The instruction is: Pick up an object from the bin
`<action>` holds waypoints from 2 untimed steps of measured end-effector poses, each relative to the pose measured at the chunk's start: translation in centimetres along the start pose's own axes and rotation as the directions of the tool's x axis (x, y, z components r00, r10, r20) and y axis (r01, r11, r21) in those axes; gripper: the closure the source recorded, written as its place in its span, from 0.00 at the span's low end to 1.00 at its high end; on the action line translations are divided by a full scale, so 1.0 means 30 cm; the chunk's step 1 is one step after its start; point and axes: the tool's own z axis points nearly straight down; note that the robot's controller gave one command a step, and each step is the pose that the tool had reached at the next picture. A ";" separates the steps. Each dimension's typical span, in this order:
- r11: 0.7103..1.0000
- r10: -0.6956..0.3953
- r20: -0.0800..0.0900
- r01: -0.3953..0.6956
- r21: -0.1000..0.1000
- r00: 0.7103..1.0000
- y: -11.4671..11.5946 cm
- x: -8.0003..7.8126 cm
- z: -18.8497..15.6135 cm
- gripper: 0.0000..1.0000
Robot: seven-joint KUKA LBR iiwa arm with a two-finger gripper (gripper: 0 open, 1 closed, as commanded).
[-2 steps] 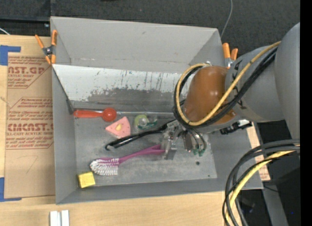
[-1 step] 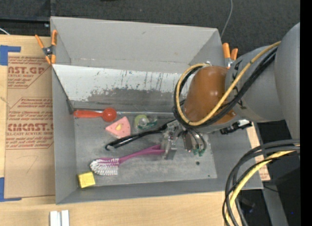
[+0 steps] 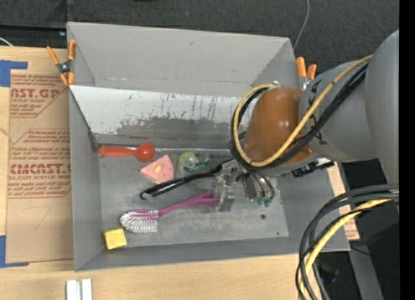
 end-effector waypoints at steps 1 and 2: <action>0.990 -0.141 -0.021 0.141 0.000 0.990 0.025 -0.145 0.090 0.00; 0.990 -0.140 0.002 0.140 -0.001 0.990 0.031 -0.162 0.085 1.00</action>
Offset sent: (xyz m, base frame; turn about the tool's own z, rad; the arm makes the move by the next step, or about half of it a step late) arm 0.0000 0.0000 0.0000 0.0000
